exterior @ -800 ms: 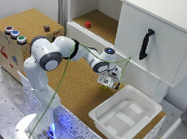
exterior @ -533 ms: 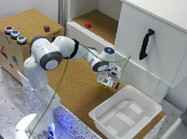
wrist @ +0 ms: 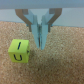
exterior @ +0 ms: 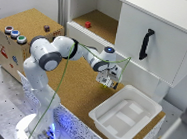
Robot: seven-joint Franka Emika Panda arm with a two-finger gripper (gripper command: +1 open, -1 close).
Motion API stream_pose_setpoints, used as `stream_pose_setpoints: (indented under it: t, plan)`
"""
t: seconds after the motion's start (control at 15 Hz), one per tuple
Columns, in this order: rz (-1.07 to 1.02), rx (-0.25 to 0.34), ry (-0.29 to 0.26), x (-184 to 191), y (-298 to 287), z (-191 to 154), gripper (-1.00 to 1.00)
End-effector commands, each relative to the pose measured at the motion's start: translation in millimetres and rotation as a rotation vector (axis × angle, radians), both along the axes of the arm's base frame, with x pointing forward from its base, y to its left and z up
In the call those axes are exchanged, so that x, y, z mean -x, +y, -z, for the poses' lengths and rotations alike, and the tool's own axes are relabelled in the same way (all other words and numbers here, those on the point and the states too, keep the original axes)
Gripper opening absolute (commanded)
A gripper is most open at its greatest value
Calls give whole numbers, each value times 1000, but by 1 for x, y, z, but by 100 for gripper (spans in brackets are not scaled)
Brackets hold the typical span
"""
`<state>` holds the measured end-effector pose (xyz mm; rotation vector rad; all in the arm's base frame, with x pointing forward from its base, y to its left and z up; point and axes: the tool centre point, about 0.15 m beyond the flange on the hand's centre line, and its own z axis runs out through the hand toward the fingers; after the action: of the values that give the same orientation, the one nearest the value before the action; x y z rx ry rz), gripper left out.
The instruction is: Push the yellow block to the left
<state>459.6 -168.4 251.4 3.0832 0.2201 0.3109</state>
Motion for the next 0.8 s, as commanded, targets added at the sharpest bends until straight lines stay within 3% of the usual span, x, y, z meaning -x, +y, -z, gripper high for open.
stream_pose_setpoints:
  t: [0.0,0.73]
  plan:
    - [-15,7,-1,0,10,17,-100]
    - [-3,7,-3,-2,29,46,-100]
